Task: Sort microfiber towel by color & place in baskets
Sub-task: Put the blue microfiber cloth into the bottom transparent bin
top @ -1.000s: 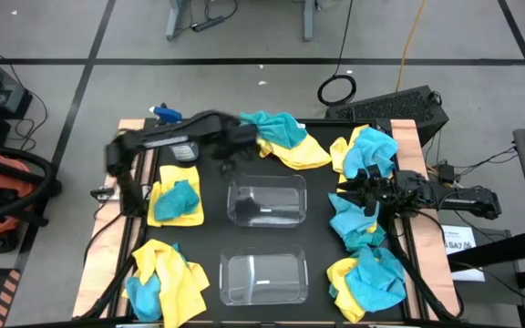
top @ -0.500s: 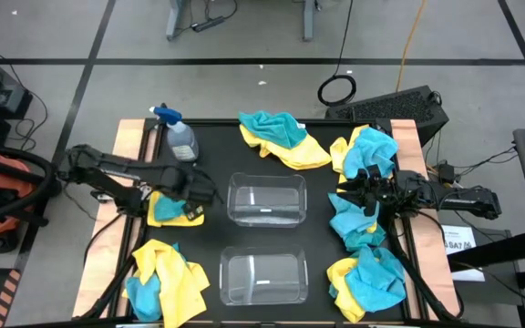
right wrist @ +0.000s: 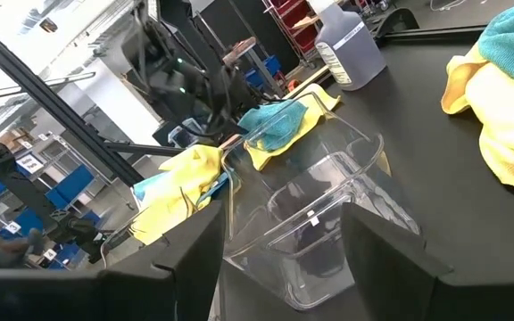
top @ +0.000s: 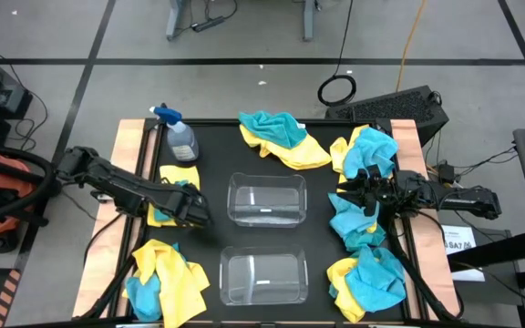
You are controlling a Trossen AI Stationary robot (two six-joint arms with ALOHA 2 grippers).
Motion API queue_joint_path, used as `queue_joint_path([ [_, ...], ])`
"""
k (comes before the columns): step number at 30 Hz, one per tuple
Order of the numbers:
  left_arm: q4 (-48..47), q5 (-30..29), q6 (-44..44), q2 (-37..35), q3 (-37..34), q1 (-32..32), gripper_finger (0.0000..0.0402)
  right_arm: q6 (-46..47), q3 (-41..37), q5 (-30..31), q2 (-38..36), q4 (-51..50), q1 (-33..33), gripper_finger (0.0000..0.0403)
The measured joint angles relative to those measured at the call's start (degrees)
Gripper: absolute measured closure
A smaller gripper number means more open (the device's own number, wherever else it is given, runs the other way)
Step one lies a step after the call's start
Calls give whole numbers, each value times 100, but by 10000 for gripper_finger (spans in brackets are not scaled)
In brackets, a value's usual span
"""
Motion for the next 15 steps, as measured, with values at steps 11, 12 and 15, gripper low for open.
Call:
queue_joint_path([
  [11,592,165,54,0,-546,28,304,0,0,0,0,0,0,188],
  [12,559,209,129,0,-517,28,343,0,0,0,0,2,-1,188],
  [15,333,226,175,0,-350,23,384,-2,0,0,0,2,-1,188],
])
